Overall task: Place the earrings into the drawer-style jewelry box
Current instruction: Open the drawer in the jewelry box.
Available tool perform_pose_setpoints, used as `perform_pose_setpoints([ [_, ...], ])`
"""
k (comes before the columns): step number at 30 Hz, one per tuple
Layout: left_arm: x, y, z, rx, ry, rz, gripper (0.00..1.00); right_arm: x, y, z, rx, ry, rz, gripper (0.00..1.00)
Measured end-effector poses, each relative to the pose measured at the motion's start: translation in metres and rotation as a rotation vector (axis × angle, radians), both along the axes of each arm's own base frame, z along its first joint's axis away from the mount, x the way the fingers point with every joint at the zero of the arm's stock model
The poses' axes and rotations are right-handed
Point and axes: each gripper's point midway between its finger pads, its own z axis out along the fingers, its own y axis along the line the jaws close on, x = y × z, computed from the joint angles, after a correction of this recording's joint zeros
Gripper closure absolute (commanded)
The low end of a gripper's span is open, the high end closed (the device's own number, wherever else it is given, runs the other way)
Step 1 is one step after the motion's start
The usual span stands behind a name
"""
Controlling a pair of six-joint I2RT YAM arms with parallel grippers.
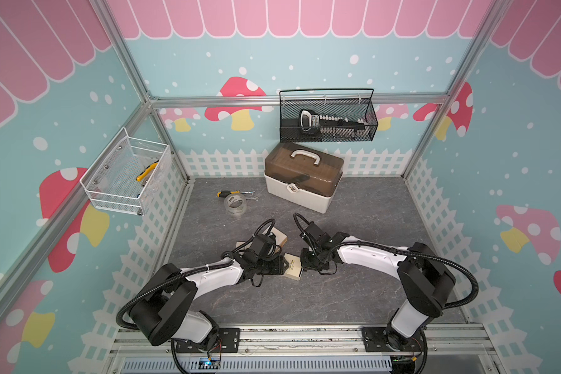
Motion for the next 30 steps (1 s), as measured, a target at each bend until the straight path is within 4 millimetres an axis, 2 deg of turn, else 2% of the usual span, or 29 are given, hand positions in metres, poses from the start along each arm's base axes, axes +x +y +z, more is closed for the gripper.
perform_pose_setpoints([
  [14, 0.0004, -0.0024, 0.0003, -0.01, -0.001, -0.006, 0.47, 0.0045, 0.0054, -0.0014, -0.028, 0.026, 0.001, 0.78],
  [30, 0.0016, -0.0013, -0.0001, -0.004, -0.005, 0.0, 0.5, 0.003, -0.0006, -0.0015, -0.088, 0.029, -0.003, 0.8],
])
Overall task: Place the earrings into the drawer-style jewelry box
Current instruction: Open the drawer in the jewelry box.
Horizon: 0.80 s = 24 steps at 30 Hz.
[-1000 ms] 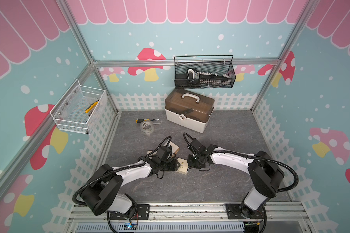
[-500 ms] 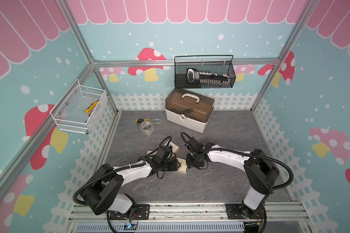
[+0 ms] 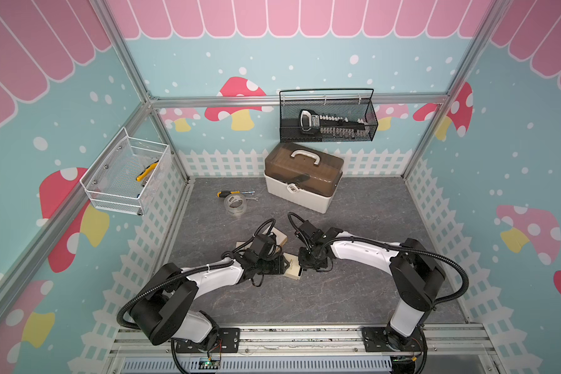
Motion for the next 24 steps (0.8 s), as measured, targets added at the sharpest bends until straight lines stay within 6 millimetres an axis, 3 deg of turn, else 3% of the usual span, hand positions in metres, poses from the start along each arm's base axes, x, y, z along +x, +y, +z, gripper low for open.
perform_pose_setpoints([
  [8, 0.0, 0.001, -0.001, 0.001, -0.001, 0.006, 0.53, 0.0, 0.004, -0.012, -0.01, 0.032, 0.005, 0.77],
  [24, 0.004, 0.008, -0.002, 0.02, -0.03, 0.042, 0.54, -0.001, -0.003, -0.014, -0.064, 0.02, 0.009, 0.86],
])
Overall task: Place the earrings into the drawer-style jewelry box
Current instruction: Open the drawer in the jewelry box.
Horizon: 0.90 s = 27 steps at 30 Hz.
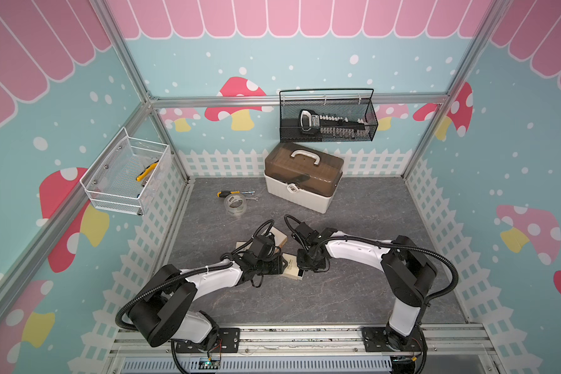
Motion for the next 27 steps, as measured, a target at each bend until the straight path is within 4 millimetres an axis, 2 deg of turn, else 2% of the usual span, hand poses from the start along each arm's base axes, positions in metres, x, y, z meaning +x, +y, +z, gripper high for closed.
perform_pose_setpoints([
  [13, 0.002, 0.003, 0.0, 0.016, -0.01, 0.015, 0.54, -0.008, -0.025, -0.001, -0.095, -0.01, -0.003, 0.89],
  [27, 0.002, 0.004, 0.0, 0.015, -0.008, 0.021, 0.54, -0.01, -0.035, -0.002, -0.132, -0.012, -0.008, 0.89],
])
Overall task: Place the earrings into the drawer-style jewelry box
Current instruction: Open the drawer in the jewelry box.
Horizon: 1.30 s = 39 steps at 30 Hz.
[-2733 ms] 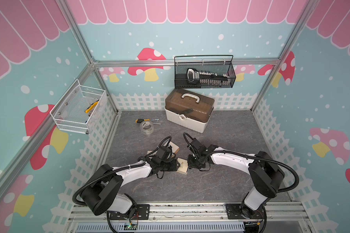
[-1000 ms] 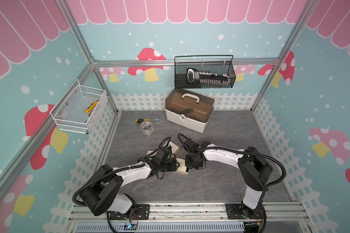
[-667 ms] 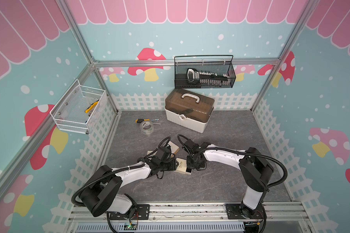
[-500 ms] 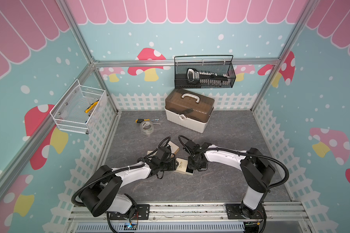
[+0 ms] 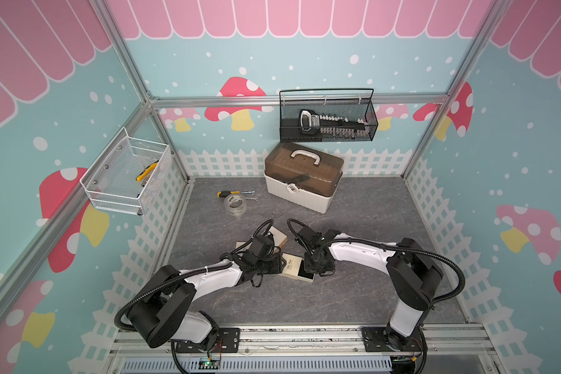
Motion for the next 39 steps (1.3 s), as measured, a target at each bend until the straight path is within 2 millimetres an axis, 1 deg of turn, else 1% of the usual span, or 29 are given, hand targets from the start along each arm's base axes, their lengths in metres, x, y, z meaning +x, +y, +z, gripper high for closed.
perform_pose_setpoints([
  [15, 0.0, 0.0, 0.0, 0.003, 0.003, 0.0, 0.54, 0.0, -0.006, 0.0, -0.028, -0.005, -0.004, 0.91],
  [20, 0.0, 0.0, 0.0, 0.005, 0.006, 0.0, 0.54, -0.003, -0.011, -0.001, -0.047, 0.006, 0.0, 0.8],
  [24, 0.0, 0.0, 0.001, 0.011, 0.013, 0.0, 0.53, -0.006, -0.014, 0.002, -0.054, 0.009, 0.001, 0.75],
  [27, -0.001, 0.003, 0.002, 0.028, 0.026, 0.006, 0.51, -0.007, -0.015, 0.01, -0.041, -0.002, 0.002, 0.72],
  [31, -0.002, 0.01, 0.01, 0.059, 0.025, 0.022, 0.47, -0.004, -0.014, 0.033, 0.003, -0.059, 0.008, 0.71],
  [35, -0.002, 0.015, 0.029, 0.054, -0.02, 0.033, 0.42, 0.0, -0.023, 0.059, 0.026, -0.153, 0.029, 0.7],
  [37, -0.002, 0.016, 0.042, 0.038, -0.052, 0.036, 0.38, 0.0, -0.03, 0.071, 0.034, -0.201, 0.046, 0.7],
  [39, -0.001, 0.016, 0.051, 0.021, -0.079, 0.035, 0.35, 0.001, -0.035, 0.078, 0.04, -0.231, 0.058, 0.71],
])
